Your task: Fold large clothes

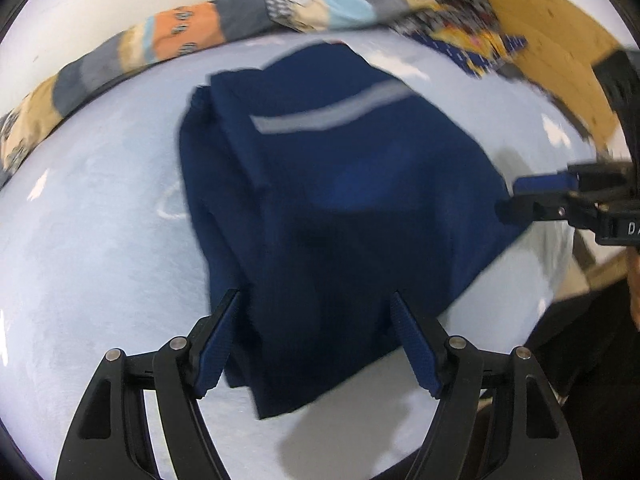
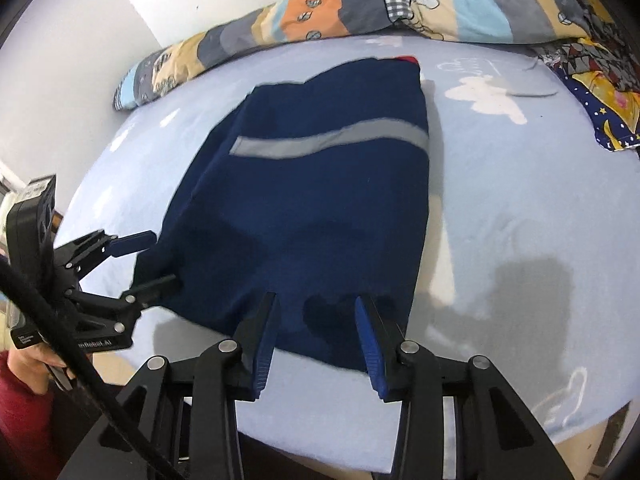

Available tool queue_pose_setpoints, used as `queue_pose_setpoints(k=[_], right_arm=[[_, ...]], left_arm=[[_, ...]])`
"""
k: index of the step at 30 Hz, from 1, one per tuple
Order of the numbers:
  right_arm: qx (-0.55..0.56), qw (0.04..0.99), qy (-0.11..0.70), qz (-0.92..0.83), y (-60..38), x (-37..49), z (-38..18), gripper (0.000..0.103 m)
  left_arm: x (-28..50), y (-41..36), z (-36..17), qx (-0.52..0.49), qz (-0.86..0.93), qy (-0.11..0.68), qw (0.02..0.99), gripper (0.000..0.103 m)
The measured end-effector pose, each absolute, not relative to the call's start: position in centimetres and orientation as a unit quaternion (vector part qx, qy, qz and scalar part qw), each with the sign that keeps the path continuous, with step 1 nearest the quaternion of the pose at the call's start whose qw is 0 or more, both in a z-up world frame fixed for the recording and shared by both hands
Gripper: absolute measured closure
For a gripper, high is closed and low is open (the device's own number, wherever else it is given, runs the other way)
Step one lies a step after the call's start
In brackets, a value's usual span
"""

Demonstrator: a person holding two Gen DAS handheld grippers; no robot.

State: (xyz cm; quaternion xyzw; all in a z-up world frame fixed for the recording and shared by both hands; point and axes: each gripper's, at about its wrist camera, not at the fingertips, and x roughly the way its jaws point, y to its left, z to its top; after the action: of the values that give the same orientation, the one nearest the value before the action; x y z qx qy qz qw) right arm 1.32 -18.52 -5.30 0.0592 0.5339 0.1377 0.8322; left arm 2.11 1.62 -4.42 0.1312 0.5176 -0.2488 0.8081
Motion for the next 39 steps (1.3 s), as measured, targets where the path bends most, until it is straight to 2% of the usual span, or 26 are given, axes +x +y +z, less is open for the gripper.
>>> queue_pose_setpoints(k=[5,10,12,13,15,24,31,39], right_arm=[[0.040,0.817,0.563,0.113,-18.1,1.5,-8.4,0.059],[0.079,0.805,0.577,0.113,-19.0,2.1,-9.5,0.058],[0.075,0.802,0.580,0.118,-18.8,2.3,-9.7,0.053],[0.081,0.802,0.579,0.123,-18.8,2.3,-9.5,0.047],[0.088,0.802,0.576,0.130,-18.8,2.4,-8.9,0.044],[0.120,0.857,0.491,0.104,-20.7,7.2,-3.4,0.044],[0.112,0.869,0.480,0.048,-20.6,13.8,-5.0,0.044],[0.138,0.858,0.494,0.034,-21.1,19.8,-7.7,0.043]], left_arm=[[2.6,0.5,-6.9,0.159,-0.232,0.543,0.791,0.028],[3.2,-0.1,-7.4,0.155,-0.217,0.559,0.785,0.024],[3.1,-0.4,-7.4,0.157,-0.217,0.558,0.785,0.023],[3.1,-0.4,-7.1,0.157,-0.221,0.558,0.784,0.023],[3.4,-0.1,-6.3,0.143,-0.230,0.554,0.787,0.024],[8.9,1.8,-2.2,0.008,-0.187,0.479,0.858,0.024],[13.1,0.6,-4.0,-0.010,-0.101,0.448,0.888,0.024],[15.7,0.3,-7.3,-0.014,-0.081,0.488,0.869,0.023]])
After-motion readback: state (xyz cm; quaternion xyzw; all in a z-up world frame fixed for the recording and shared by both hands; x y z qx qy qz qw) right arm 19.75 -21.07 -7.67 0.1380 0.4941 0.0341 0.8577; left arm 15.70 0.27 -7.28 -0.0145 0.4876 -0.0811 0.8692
